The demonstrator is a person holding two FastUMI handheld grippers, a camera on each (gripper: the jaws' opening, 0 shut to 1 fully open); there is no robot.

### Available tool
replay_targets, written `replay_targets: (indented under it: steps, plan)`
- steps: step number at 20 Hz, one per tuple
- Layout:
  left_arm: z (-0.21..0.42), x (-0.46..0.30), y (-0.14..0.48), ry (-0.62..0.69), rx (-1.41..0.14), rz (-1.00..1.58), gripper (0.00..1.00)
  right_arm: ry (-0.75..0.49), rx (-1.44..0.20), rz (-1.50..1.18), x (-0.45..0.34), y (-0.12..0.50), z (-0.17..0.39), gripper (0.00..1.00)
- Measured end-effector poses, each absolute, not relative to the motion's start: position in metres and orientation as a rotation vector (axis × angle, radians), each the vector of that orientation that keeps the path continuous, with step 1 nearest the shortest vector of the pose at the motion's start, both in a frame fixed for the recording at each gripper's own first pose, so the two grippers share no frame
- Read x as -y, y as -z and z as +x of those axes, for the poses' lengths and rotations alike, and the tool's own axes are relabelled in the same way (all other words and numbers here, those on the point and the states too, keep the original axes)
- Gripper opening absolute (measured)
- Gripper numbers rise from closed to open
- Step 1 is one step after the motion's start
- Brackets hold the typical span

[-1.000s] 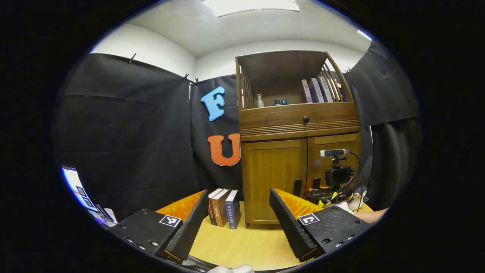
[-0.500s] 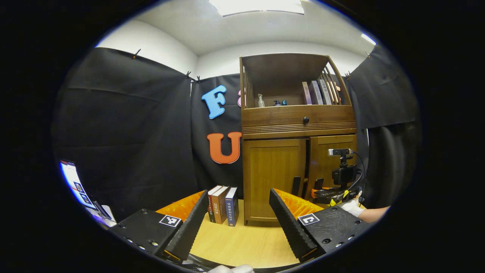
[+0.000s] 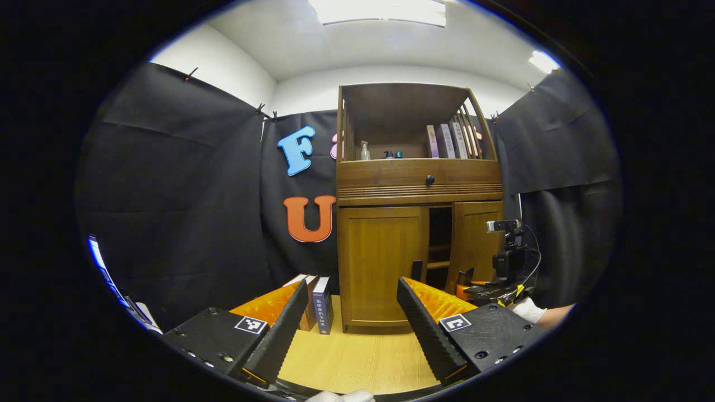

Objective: Open the right door of the double-door shoe cabinet with the right hand, and open the left door with the left hand.

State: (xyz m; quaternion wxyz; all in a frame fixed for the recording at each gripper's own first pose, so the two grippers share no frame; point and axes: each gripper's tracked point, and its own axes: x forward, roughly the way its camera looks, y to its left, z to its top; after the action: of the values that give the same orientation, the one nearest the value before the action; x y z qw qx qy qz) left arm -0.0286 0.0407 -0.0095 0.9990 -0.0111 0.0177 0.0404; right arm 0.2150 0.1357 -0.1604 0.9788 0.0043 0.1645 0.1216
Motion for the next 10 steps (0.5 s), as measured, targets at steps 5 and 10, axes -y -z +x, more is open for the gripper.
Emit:
replay_targets:
  steps: [5,10]
  plan:
    - [-0.032,-0.034,0.01,-0.013,-0.033,-0.025,0.96,-0.202,-0.329,0.022,-0.112,0.159,0.189,0.32]
    - [-0.03,-0.025,0.008,0.054,-0.026,-0.037,0.96,-0.15,-0.326,0.031,-0.089,0.159,0.17,0.3]
